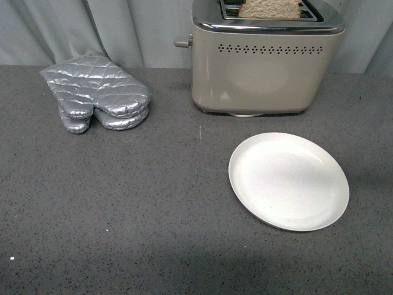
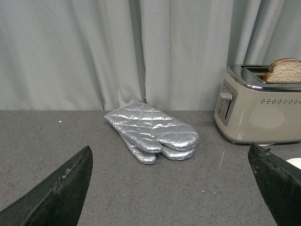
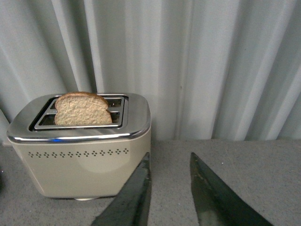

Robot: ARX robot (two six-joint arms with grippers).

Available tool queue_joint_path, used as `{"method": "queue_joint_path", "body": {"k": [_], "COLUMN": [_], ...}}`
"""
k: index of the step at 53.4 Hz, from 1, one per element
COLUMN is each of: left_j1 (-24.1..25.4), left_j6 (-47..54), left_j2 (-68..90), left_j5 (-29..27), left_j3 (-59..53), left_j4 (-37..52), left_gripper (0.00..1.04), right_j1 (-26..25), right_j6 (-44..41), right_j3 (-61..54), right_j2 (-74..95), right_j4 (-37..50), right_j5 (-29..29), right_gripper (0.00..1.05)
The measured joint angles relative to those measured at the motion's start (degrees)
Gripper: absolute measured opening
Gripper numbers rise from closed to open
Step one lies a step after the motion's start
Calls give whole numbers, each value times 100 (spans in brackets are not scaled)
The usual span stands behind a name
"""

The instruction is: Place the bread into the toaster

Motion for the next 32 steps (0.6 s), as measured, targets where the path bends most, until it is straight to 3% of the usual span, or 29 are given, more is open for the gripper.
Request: {"method": "queue_joint_path", "body": {"k": [8,26,29,32], "left_j1": [0,0,0,0], "left_j6": [0,0,0,0], "left_j2": [0,-2,-2,-2], "left_j5": [-2,-4,-2,-2], "left_j3": [0,0,0,0], "left_j4": [0,0,0,0], "left_gripper": [98,98,98,98], "right_j1": [-181,-533,-815,-966], "right_j6": [-39,-42,-42,-39], "right_j3": [-476,-1303,-1436,-1539], "right_j2": [-535,-1720,-2011,-2271], "right_j4": [22,-354,-522,-680], "right_j5": [-219,-540,-933,-946], "right_gripper": [0,0,0,0]}}
